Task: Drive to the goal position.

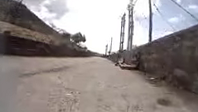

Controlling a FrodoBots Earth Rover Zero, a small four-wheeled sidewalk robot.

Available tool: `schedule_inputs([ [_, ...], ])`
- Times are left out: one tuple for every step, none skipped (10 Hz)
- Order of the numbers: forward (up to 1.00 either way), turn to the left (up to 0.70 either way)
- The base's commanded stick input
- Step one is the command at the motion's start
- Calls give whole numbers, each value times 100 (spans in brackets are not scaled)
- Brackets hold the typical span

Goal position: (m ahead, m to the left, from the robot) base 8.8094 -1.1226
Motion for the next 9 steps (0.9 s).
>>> schedule_inputs([
  [70,0],
  [70,0],
  [70,0],
  [70,0],
  [70,0],
  [70,0],
  [70,0],
  [70,-3],
  [70,-5],
])
